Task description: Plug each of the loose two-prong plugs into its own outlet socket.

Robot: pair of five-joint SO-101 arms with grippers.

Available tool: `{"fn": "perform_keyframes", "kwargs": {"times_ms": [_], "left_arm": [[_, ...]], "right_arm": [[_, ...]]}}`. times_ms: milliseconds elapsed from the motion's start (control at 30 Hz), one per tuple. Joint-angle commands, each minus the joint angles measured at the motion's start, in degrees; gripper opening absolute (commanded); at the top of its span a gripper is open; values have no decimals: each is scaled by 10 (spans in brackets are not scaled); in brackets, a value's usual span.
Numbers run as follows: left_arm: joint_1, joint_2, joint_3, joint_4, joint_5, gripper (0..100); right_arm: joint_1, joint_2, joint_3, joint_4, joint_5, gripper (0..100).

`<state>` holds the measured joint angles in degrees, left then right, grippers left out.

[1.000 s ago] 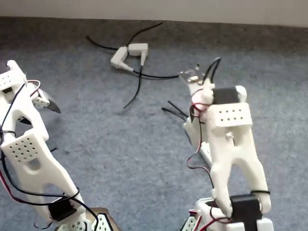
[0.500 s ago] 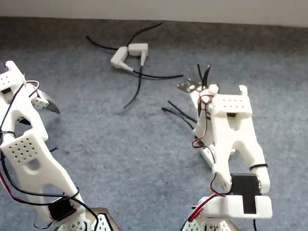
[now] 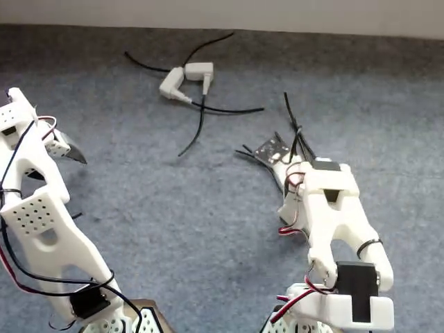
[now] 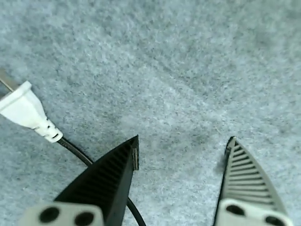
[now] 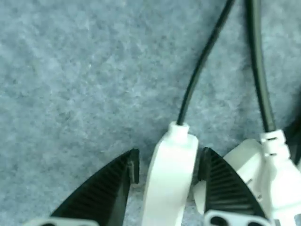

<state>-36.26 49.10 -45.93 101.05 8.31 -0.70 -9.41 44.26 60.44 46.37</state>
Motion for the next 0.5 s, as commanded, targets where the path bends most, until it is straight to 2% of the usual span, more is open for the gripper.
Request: {"fn": "perform_keyframes", "kwargs": {"times_ms": [0, 233, 400, 467], "left_arm": [[-3, -35, -1, 6, 4, 291], [-1, -34, 11, 6, 4, 291], [-3, -34, 11, 6, 4, 291], [-3, -34, 11, 6, 4, 291]], "right_arm": [[13, -3, 0, -19, 9, 212], [19, -3, -10, -16, 9, 200], [15, -3, -88, 66, 4, 84], [14, -3, -131, 102, -14, 76]]}}
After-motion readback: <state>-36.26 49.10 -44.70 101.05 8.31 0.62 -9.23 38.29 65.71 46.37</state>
